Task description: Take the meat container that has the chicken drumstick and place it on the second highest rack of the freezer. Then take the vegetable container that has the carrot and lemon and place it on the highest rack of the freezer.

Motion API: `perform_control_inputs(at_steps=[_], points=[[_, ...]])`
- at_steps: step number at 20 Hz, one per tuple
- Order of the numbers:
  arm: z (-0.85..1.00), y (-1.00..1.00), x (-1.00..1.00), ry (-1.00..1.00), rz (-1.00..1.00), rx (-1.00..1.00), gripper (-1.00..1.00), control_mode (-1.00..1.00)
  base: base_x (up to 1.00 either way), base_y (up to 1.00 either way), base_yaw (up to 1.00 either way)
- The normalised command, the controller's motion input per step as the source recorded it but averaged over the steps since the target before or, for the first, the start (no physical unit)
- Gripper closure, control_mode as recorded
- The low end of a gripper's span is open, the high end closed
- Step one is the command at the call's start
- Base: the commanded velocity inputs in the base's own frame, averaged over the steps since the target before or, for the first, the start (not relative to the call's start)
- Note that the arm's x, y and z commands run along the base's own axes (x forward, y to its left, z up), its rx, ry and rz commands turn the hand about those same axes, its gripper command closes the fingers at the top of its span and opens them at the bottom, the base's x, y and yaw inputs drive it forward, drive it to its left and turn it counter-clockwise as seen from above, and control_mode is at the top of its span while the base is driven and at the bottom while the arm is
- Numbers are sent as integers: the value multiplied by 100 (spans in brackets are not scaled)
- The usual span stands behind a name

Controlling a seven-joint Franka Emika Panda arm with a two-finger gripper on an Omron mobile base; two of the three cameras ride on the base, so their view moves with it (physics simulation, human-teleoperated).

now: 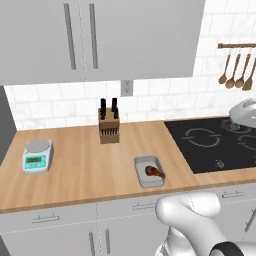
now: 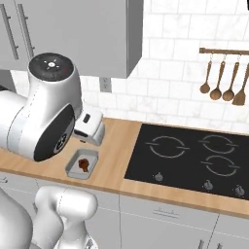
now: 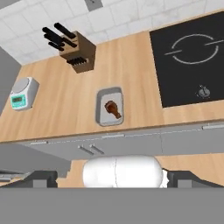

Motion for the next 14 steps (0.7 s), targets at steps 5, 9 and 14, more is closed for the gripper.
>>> perform_control_inputs(at_steps=[5,9,14], points=[[-38,55,0,1,-36,0,-100,-100,0,0,0],[-46,63,-5,7,-52,6,-100,-100,0,0,0],[-48,42,0,31,-42,29,-100,-100,0,0,0]])
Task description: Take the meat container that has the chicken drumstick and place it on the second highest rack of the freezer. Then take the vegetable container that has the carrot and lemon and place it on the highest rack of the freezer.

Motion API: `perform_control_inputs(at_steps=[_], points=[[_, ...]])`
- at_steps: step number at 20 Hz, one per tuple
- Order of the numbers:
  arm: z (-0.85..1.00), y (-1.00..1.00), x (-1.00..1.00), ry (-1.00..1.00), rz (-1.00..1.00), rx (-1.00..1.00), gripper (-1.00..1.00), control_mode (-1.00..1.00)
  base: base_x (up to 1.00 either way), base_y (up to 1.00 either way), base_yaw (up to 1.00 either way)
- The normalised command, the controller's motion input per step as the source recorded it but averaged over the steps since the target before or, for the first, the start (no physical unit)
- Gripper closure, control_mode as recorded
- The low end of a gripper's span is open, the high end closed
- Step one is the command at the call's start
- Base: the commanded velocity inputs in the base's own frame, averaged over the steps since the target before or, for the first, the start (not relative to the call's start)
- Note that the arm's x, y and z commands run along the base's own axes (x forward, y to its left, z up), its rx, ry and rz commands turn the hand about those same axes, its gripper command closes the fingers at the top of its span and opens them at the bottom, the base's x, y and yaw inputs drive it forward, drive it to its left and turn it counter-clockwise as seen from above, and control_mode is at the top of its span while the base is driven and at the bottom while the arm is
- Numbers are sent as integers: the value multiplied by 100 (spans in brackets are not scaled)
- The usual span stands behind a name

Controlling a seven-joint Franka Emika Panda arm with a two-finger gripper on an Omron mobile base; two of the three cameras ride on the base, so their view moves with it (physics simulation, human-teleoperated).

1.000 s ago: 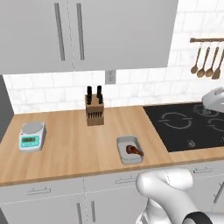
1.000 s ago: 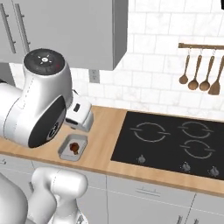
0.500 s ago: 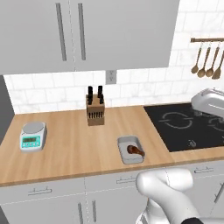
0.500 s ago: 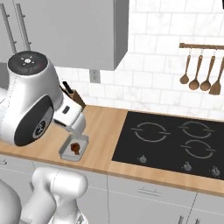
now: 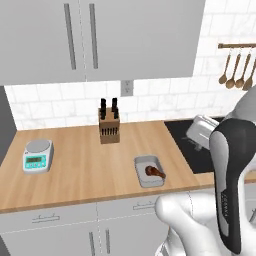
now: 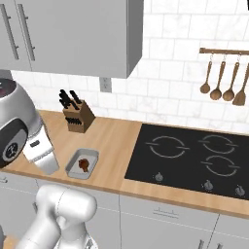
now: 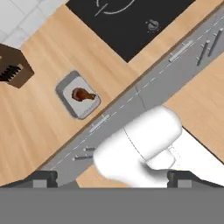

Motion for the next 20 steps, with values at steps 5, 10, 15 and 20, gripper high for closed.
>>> perform_control_inputs(at_steps=[5,10,15,20], points=[[-37,19,8,25,-21,30,-100,-100,0,0,0],[-37,27,17,14,-14,8,-100,-100,0,0,0],[-46,48,34,4,-18,0,-100,-100,0,0,0],[-32,19,20,-4,-38,-3,-100,-100,0,0,0]])
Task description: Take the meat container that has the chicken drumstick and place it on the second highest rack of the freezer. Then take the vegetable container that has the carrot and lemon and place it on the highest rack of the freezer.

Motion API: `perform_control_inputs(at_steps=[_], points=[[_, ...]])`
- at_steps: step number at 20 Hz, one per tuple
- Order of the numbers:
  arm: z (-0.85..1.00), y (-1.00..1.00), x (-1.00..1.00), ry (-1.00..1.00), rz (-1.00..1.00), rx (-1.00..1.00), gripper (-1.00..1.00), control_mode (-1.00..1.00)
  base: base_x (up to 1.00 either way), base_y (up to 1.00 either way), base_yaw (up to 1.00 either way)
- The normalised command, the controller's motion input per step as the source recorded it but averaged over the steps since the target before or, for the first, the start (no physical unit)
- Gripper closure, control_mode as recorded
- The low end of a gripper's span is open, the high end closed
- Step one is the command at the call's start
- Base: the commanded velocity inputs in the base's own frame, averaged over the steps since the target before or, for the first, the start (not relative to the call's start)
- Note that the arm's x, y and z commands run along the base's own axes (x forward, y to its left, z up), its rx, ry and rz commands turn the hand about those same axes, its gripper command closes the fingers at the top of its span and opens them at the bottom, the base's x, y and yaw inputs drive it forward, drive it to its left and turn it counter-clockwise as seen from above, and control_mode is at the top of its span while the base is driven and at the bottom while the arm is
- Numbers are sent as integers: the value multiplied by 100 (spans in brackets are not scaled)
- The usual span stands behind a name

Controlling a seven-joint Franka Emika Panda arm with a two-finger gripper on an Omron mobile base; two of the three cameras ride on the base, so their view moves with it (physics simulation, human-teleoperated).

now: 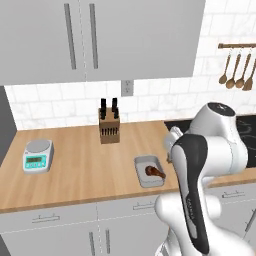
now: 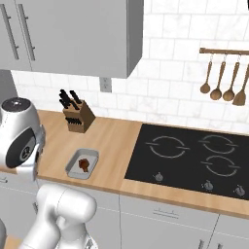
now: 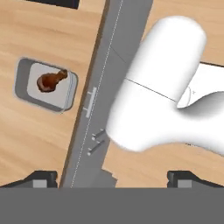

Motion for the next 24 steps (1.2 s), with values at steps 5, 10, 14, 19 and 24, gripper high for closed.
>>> perform_control_inputs(at_steps=[5,10,14,19,24], points=[[-11,4,51,0,-36,-10,-100,-100,0,0,0],[0,0,33,2,-25,-3,-100,-100,0,0,0],[-11,0,16,0,-16,-5,-100,-100,0,0,0],[-39,-12,51,5,-4,0,-100,-100,0,0,0],[-52,-11,54,6,0,0,-100,-100,0,0,0]])
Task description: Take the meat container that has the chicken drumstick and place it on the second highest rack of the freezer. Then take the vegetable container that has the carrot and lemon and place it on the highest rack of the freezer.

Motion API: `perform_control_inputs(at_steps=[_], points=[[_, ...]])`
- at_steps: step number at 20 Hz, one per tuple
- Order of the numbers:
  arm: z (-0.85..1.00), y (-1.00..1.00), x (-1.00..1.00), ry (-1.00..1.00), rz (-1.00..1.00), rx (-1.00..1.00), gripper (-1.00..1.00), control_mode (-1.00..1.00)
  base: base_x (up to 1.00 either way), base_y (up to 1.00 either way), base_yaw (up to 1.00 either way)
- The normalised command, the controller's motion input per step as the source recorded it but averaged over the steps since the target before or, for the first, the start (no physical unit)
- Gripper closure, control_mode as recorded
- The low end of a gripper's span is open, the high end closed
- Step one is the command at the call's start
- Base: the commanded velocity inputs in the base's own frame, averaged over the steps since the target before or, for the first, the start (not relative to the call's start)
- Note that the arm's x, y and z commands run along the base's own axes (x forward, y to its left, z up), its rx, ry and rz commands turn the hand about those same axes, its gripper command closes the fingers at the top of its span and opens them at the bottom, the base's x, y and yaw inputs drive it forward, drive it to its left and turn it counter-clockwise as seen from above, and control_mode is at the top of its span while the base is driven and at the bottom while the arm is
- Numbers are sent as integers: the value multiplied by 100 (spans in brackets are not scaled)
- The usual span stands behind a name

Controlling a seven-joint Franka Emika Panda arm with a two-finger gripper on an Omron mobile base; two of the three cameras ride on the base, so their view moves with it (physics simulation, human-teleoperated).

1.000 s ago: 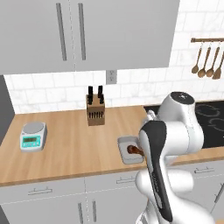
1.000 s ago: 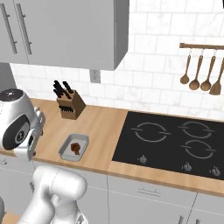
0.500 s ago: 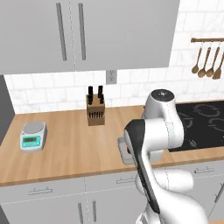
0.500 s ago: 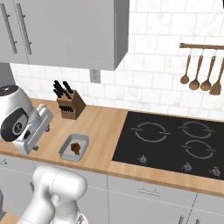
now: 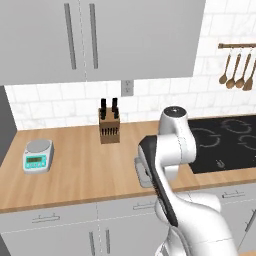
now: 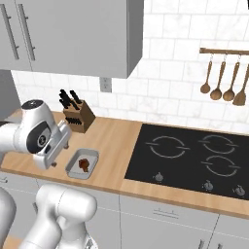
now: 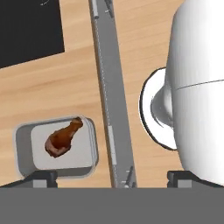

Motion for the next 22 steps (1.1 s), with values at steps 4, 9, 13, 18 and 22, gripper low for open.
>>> perform_control_inputs(at_steps=[4,9,13,18,22], points=[[-77,1,22,0,0,-3,-100,-100,0,0,0],[-68,4,1,0,-10,-1,-100,-100,0,0,0],[-36,0,20,4,-9,0,-100,-100,0,0,0],[-34,19,31,4,-1,-4,-100,-100,0,0,0],[-36,29,18,0,-1,-8,-100,-100,0,0,0]])
